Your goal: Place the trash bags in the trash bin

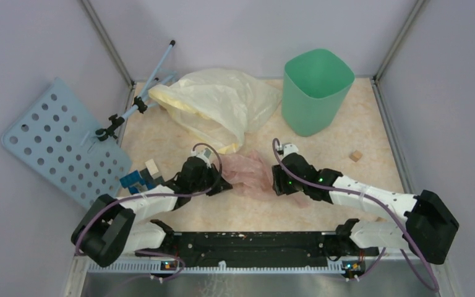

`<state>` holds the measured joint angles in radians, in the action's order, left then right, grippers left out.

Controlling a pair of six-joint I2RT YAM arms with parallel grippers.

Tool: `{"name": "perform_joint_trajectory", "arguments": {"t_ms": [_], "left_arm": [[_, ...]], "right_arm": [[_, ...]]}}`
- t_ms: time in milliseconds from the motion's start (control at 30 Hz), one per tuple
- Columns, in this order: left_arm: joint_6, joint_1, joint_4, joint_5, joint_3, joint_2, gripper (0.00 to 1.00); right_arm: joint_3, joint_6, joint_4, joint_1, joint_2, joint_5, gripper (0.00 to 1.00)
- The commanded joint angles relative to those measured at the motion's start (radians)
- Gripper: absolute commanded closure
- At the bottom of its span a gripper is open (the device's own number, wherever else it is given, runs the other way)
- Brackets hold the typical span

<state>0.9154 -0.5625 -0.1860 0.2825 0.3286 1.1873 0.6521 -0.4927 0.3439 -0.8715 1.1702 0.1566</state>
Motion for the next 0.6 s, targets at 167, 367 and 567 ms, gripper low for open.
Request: {"name": "perform_joint_trajectory", "arguments": {"t_ms": [167,367,567], "left_arm": [[-0.254,0.006,0.002,-0.055,0.185,0.089,0.92],[-0.326,0.007,0.128,-0.117,0.158,-0.119,0.87],[-0.319,0.009,0.246,-0.159,0.151,-0.267,0.83]], "right_arm": [[-0.031,-0.06,0.018,-0.047,-0.099,0.15,1.0],[-0.034,-0.063,0.041,-0.047,-0.24,0.204,1.0],[0.028,-0.055,0.114,-0.046,-0.31,0.245,1.0]]}}
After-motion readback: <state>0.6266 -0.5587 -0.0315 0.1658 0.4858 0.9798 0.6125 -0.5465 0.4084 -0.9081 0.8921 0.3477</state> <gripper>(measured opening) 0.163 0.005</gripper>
